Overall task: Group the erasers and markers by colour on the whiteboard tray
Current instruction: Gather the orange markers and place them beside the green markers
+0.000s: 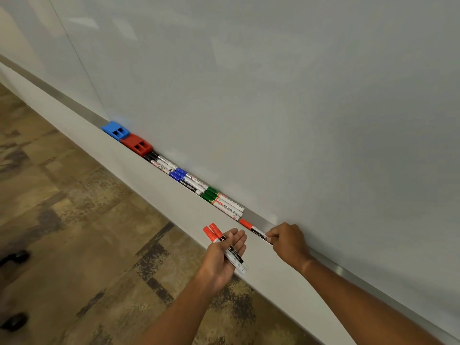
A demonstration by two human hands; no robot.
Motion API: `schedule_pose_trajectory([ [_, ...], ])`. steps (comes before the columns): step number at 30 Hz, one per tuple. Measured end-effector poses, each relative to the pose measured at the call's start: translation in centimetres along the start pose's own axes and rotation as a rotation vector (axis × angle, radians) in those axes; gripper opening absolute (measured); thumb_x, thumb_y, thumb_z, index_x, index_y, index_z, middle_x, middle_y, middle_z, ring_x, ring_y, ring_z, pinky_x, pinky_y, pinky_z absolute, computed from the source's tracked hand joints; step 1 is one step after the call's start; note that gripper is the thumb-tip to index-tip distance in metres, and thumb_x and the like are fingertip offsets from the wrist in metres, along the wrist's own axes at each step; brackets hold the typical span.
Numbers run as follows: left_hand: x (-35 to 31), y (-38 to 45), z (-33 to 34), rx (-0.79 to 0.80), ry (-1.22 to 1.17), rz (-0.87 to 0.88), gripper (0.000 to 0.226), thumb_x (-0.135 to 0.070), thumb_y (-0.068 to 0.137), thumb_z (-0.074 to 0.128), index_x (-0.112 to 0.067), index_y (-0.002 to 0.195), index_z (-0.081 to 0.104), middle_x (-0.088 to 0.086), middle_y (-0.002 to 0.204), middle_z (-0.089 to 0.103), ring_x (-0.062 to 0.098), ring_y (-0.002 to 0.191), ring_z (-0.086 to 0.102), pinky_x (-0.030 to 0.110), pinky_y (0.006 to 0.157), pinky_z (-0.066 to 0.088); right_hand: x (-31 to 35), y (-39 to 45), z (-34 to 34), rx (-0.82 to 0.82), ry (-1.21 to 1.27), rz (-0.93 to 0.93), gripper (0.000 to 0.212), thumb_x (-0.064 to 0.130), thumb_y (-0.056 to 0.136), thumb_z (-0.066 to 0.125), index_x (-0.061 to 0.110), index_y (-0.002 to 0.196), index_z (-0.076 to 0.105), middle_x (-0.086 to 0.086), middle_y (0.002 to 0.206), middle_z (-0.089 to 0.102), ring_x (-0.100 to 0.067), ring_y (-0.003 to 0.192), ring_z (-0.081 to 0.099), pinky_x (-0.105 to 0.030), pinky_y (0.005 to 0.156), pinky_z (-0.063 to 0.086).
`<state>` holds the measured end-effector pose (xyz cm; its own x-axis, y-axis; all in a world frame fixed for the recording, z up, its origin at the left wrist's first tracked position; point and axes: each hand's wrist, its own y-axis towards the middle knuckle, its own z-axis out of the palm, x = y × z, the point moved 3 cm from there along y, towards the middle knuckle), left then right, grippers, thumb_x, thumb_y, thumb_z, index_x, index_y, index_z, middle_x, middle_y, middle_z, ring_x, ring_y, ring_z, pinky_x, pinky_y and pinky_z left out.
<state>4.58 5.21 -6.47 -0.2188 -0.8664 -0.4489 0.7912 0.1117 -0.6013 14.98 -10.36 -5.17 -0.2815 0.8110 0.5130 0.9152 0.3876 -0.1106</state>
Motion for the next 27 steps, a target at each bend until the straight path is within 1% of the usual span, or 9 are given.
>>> schedule_pose_trajectory([
  [2, 0.3, 0.0, 0.4, -0.010, -0.004, 0.002, 0.028, -0.003, 0.100, 0.038, 0.000, 0.119, 0.058, 0.016, 0.119, 0.068, 0.026, 0.108, 0.066, 0.037, 0.091, 0.050, -0.1, -0.1, -0.1, 0.011, 0.004, -0.019, 0.012, 0.003, 0.087, 0.059, -0.004, 0.084, 0.068, -0.016, 0.082, 0.072, -0.022, 0.078, 0.071, -0.040, 0.076, 0.059],
  [5, 0.5, 0.0, 0.9, -0.011, -0.004, 0.005, 0.029, -0.004, 0.100, 0.037, 0.000, 0.120, 0.057, 0.017, 0.122, 0.067, 0.027, 0.111, 0.064, 0.038, 0.094, 0.048, 0.6, -0.4, -0.6, -0.048, 0.069, -0.065, 0.017, 0.009, 0.086, 0.063, 0.005, 0.070, 0.068, -0.001, 0.067, 0.071, -0.008, 0.062, 0.066, -0.027, 0.061, 0.058],
  [7, 0.5, 0.1, 1.2, -0.004, -0.003, 0.012, 0.028, -0.004, 0.100, 0.038, 0.000, 0.120, 0.057, 0.018, 0.124, 0.065, 0.030, 0.116, 0.061, 0.039, 0.097, 0.047, 1.8, -0.7, -0.8, -0.051, 0.214, -0.098, 0.009, 0.014, 0.083, 0.069, 0.013, 0.076, 0.073, 0.011, 0.067, 0.069, 0.000, 0.062, 0.064, -0.011, 0.058, 0.050],
  [9, 0.6, 0.1, 1.6, 0.003, -0.023, 0.011, 0.027, -0.005, 0.100, 0.039, 0.002, 0.119, 0.057, 0.020, 0.122, 0.066, 0.033, 0.115, 0.062, 0.041, 0.097, 0.049, 3.1, -1.3, -0.3, 0.080, 0.394, -0.146, 0.008, 0.018, 0.082, 0.072, 0.019, 0.089, 0.076, 0.015, 0.073, 0.071, 0.004, 0.068, 0.067, -0.005, 0.061, 0.047],
  [12, 0.7, -0.1, 2.2, 0.037, -0.051, 0.008, 0.028, -0.008, 0.099, 0.041, 0.003, 0.120, 0.057, 0.022, 0.118, 0.068, 0.036, 0.104, 0.068, 0.045, 0.084, 0.056, 4.5, -2.0, 0.6, 0.273, 0.555, -0.172, 0.016, 0.019, 0.083, 0.072, 0.023, 0.098, 0.075, 0.011, 0.083, 0.075, 0.001, 0.079, 0.070, -0.010, 0.067, 0.052],
  [16, 0.9, 0.2, 2.1, 0.065, -0.058, 0.014, 0.029, -0.009, 0.099, 0.042, 0.003, 0.121, 0.057, 0.021, 0.114, 0.069, 0.034, 0.097, 0.071, 0.042, 0.073, 0.058, 4.7, -2.0, 1.3, 0.373, 0.672, -0.096, 0.014, 0.017, 0.085, 0.070, 0.017, 0.099, 0.075, 0.001, 0.090, 0.075, -0.008, 0.087, 0.071, -0.024, 0.078, 0.057],
  [21, 1.1, 0.5, 2.1, 0.125, -0.038, 0.007, 0.029, -0.010, 0.100, 0.039, 0.003, 0.114, 0.061, 0.024, 0.105, 0.071, 0.036, 0.094, 0.071, 0.041, 0.068, 0.059, 4.3, -1.7, 1.4, 0.422, 0.730, 0.001, 0.016, 0.018, 0.085, 0.070, 0.016, 0.101, 0.074, 0.002, 0.092, 0.076, -0.008, 0.087, 0.072, -0.018, 0.070, 0.055],
  [24, 1.0, 0.6, 2.2, 0.108, -0.058, 0.027, 0.029, -0.007, 0.096, 0.043, 0.006, 0.117, 0.057, 0.026, 0.111, 0.069, 0.036, 0.099, 0.070, 0.043, 0.078, 0.059, 4.4, -1.5, 1.1, 0.361, 0.679, -0.024, 0.017, 0.018, 0.082, 0.074, 0.017, 0.099, 0.075, 0.004, 0.089, 0.076, -0.006, 0.084, 0.072, -0.021, 0.074, 0.057],
  [27, 0.8, 1.0, 1.8, 0.059, -0.053, 0.051, 0.027, -0.002, 0.093, 0.045, 0.005, 0.117, 0.056, 0.024, 0.120, 0.066, 0.035, 0.114, 0.062, 0.044, 0.106, 0.044, 4.2, -0.7, -0.4, 0.121, 0.401, -0.108, 0.011, 0.020, 0.080, 0.075, 0.018, 0.092, 0.076, 0.008, 0.081, 0.075, -0.001, 0.071, 0.069, -0.012, 0.067, 0.052],
])
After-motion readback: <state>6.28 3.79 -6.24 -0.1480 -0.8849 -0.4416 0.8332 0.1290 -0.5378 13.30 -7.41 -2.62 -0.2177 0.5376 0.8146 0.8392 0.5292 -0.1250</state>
